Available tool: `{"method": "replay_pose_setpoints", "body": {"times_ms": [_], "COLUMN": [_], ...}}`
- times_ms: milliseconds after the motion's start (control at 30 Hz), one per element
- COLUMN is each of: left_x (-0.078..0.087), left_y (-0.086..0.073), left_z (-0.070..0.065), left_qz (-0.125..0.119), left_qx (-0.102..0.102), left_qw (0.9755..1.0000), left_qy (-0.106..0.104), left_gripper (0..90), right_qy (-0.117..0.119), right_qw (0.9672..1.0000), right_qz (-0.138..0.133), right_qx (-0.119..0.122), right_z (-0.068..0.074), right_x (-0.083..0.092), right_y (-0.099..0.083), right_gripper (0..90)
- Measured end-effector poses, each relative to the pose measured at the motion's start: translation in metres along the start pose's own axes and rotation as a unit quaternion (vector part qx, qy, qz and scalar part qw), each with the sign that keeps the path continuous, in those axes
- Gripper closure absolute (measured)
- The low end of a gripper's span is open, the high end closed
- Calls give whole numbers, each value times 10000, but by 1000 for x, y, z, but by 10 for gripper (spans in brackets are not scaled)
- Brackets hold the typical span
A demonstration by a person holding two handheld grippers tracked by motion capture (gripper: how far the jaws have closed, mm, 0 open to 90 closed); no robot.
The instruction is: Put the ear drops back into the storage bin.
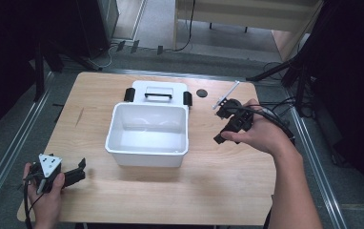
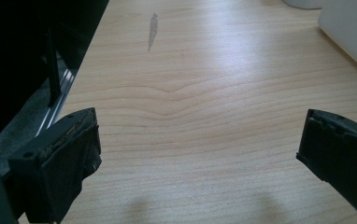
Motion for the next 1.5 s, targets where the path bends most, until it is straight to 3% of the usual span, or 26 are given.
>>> {"method": "replay_pose_setpoints", "body": {"times_ms": [467,900,1067,1200,1333,1500], "left_x": [1,0,1,1,1,1], "left_y": [-1,-1,-1,-1,-1,-1], "left_z": [-1,0,0,0,0,0], "left_qz": [57,49,48,52,50,54], "left_qx": [-15,14,17,15,12,6], "left_qw": [10000,10000,10000,10000,10000,10000], "left_qy": [-15,-27,-33,-34,-32,-39], "left_gripper": [0,0,0,0,0,0], "right_qy": [4,-108,-288,-496,-602,-867], "right_qw": [9989,9956,9928,9880,9774,9646], "right_qz": [-58,-175,-511,-833,-1309,-1644], "right_qx": [-468,-914,-1045,-1199,-1545,-1870], "right_z": [-19,-31,-35,-41,-46,-47], "right_x": [-20,-42,-50,-64,-74,-89], "right_y": [-44,-83,-93,-104,-113,-127], "right_gripper": [366,355,351,303,266,213]}}
Point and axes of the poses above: each handheld gripper's, and its own axes: x roughly backward along the jaws, y roughly out of its top, z roughly to its left, the point moved 8 cm from there along -x, roughly forward along the jaws, and after that the axes turned 3 degrees about -y, right-handed, at the moved point
